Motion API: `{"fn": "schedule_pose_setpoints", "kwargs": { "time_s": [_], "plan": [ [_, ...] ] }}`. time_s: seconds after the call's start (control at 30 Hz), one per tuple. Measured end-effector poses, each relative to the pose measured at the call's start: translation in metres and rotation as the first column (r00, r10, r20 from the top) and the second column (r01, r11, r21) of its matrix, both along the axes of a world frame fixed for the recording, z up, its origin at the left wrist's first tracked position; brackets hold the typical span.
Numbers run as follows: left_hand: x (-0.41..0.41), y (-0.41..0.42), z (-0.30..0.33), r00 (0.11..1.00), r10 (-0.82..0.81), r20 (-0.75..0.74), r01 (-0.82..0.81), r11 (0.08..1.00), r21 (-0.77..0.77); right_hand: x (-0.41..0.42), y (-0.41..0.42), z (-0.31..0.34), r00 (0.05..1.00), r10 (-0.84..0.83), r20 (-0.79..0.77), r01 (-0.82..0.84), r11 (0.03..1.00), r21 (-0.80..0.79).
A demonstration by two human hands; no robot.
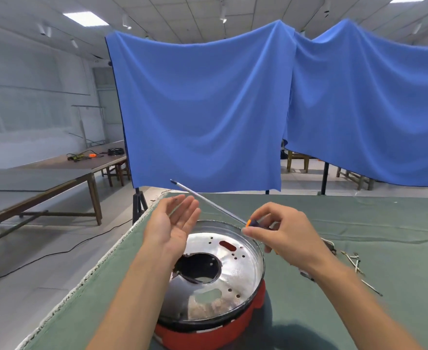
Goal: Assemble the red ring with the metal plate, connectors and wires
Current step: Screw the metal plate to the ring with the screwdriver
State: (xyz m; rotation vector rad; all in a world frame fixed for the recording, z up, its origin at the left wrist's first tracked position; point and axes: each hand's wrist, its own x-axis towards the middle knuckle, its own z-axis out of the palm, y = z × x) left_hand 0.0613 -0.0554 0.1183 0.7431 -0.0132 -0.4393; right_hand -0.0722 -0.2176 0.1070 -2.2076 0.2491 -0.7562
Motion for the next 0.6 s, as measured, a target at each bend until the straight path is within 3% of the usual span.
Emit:
{"fn": "schedule_pose_setpoints", "kwargs": {
  "time_s": [0.2, 0.6],
  "plan": [
    [0.008, -0.014, -0.008, 1.0, -0.016, -0.019, 0.016, 0.999, -0.041, -0.001, -0.023, -0.005, 0.997, -0.033, -0.073, 0.025, 0.993, -0.115],
    [0.013, -0.025, -0.011, 0.999, 0.028, 0.043, -0.028, 1.0, 0.006, -0.005, -0.042, -0.006, 0.998, -0.008, -0.06, 0.0, 0.991, -0.135]
  ]
}}
